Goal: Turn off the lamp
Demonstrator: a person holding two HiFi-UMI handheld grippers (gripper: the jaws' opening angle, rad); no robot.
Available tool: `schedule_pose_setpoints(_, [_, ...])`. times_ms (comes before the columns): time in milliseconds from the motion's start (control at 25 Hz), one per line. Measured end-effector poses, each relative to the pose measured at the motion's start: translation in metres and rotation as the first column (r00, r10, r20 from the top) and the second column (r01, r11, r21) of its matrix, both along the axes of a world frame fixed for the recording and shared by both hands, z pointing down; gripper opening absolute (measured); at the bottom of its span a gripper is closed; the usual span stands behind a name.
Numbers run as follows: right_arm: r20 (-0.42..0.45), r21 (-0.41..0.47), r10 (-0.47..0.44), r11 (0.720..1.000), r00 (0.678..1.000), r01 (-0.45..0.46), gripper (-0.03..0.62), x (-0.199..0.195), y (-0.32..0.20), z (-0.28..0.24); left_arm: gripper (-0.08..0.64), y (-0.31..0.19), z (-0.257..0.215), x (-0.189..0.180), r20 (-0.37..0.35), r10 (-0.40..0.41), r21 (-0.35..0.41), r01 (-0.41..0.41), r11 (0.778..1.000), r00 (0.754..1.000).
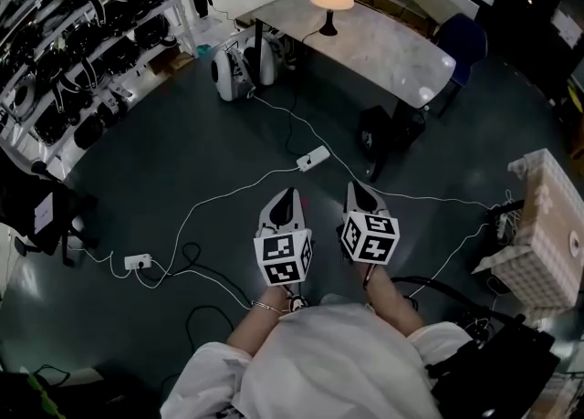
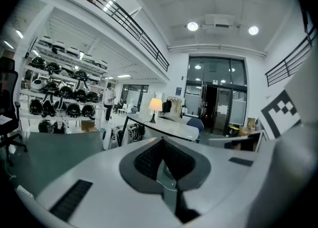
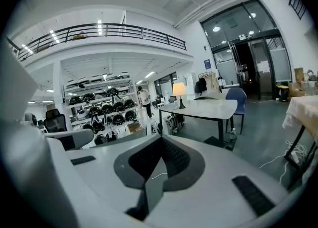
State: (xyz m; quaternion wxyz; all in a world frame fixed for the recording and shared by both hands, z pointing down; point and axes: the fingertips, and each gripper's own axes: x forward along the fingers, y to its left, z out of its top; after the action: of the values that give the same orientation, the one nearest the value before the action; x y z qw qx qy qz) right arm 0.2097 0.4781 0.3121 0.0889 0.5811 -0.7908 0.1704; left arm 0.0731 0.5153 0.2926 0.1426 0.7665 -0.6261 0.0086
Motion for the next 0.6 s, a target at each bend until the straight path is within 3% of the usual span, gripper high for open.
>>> schedule_pose_setpoints(600, [-0.040, -0.041, 0.020, 0.999, 0.999, -0.022, -0.002, -0.024, -0.034, 0.021, 0.006, -0.030, 0.024, -0.047, -0.012, -0.004, -0.030, 0.003, 1.000, 1.000])
